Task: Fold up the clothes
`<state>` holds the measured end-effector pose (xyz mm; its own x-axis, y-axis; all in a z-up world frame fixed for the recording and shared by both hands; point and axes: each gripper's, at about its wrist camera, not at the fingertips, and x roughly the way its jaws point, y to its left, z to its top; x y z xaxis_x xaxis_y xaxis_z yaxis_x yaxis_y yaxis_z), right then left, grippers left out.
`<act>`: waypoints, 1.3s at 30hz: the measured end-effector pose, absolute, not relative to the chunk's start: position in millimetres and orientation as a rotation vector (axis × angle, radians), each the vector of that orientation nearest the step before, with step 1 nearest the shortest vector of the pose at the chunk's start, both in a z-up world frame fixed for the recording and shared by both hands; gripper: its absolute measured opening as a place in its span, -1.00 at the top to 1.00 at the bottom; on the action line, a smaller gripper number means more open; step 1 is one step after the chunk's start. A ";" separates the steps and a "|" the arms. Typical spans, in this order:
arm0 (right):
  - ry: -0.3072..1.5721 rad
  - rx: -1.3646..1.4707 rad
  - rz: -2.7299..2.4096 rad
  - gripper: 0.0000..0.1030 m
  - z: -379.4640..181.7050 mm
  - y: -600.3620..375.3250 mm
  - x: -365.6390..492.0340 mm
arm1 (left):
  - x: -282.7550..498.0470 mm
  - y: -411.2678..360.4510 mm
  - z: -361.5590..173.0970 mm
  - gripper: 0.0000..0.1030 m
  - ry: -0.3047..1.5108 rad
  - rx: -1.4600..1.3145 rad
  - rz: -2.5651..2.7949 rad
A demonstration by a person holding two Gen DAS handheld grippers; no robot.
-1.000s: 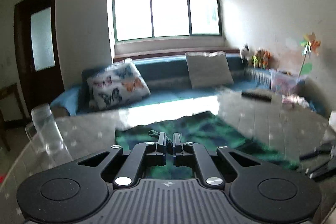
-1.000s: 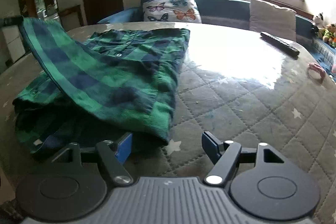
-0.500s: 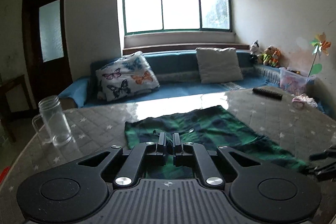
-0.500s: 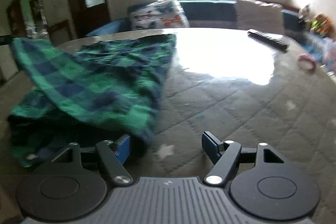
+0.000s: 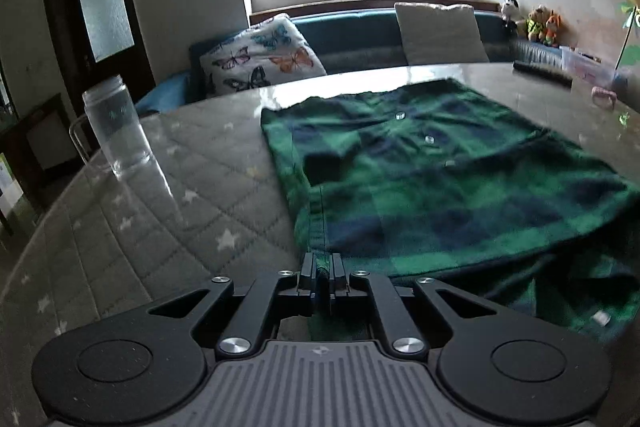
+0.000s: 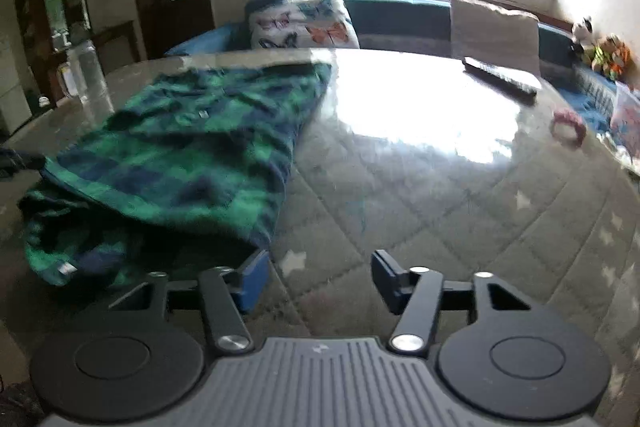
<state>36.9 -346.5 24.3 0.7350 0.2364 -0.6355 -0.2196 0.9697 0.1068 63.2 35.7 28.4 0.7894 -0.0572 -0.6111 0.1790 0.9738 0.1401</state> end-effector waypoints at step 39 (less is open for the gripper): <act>0.711 -0.064 0.392 0.52 13.4 -288.5 153.5 | 133.8 18.4 20.6 0.56 0.656 0.179 -0.216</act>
<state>153.5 -288.5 13.4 0.6884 0.3281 -0.6468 -0.3713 0.9255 0.0743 133.8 18.4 20.6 0.7714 -0.1422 -0.6202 0.2548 0.9622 0.0963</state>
